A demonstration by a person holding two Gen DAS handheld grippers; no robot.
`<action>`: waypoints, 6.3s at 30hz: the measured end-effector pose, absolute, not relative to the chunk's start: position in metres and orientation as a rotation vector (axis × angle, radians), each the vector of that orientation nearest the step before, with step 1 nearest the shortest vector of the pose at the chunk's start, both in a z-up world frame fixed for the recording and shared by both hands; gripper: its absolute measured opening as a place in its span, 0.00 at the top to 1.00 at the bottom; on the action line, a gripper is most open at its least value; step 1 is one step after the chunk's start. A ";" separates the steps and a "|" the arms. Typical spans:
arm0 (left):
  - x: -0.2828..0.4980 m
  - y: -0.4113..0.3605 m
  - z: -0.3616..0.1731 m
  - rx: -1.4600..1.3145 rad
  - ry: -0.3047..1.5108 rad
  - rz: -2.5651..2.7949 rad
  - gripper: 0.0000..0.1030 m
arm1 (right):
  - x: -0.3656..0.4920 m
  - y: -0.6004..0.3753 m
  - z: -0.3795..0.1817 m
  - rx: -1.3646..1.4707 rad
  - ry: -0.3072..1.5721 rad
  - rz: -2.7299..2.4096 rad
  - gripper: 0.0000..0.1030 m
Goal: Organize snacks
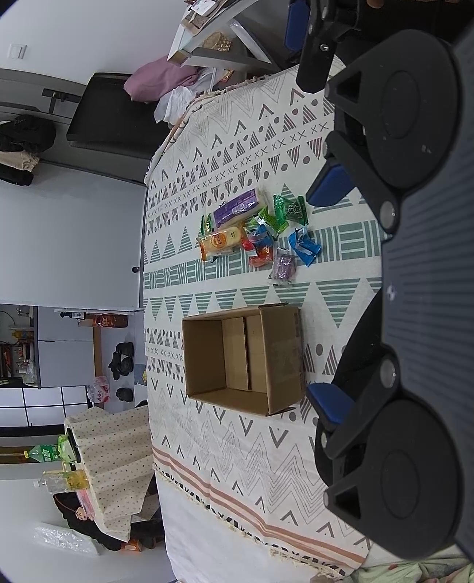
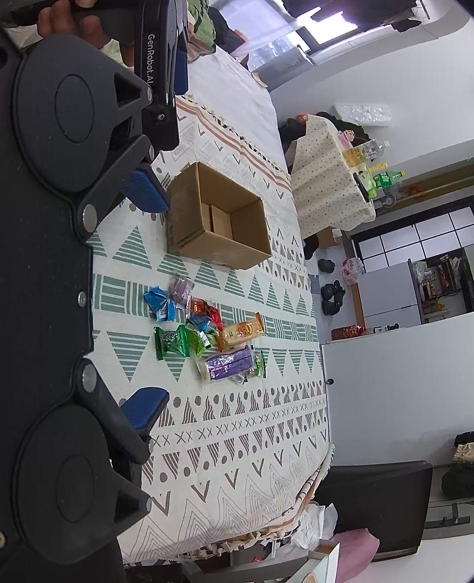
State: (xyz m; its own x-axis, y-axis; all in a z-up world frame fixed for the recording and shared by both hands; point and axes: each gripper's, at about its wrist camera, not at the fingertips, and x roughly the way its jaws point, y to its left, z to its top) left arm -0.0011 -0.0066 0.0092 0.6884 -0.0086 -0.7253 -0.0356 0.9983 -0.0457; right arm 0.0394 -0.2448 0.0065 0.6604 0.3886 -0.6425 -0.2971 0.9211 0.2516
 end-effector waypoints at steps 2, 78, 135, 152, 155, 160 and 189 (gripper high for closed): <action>-0.001 -0.007 0.009 -0.058 0.811 0.016 0.00 | 0.040 -0.245 0.007 0.127 0.758 0.389 0.00; 0.111 -0.038 -0.079 -0.165 0.969 0.021 0.03 | 0.142 -0.260 -0.068 0.216 0.918 0.413 0.10; 0.192 -0.046 -0.195 -0.349 1.129 0.049 0.61 | 0.254 -0.229 -0.196 0.418 1.259 0.408 0.52; 0.171 -0.045 -0.151 -0.319 1.004 0.072 0.63 | 0.239 -0.237 -0.172 0.394 1.160 0.429 0.69; 0.167 -0.045 -0.141 -0.307 0.979 0.077 0.63 | 0.237 -0.238 -0.166 0.404 1.136 0.438 0.69; 0.160 -0.044 -0.124 -0.283 0.934 0.095 0.63 | 0.233 -0.236 -0.152 0.416 1.085 0.456 0.69; 0.130 0.014 -0.057 -0.298 0.752 0.262 0.63 | 0.215 -0.210 -0.088 0.499 0.808 0.580 0.69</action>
State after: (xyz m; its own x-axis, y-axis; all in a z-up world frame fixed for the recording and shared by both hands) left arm 0.1302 0.0136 -0.0566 0.7017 0.1260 -0.7013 -0.3372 0.9258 -0.1711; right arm 0.2148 -0.2104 -0.0882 0.5544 0.6489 -0.5212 -0.2855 0.7365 0.6133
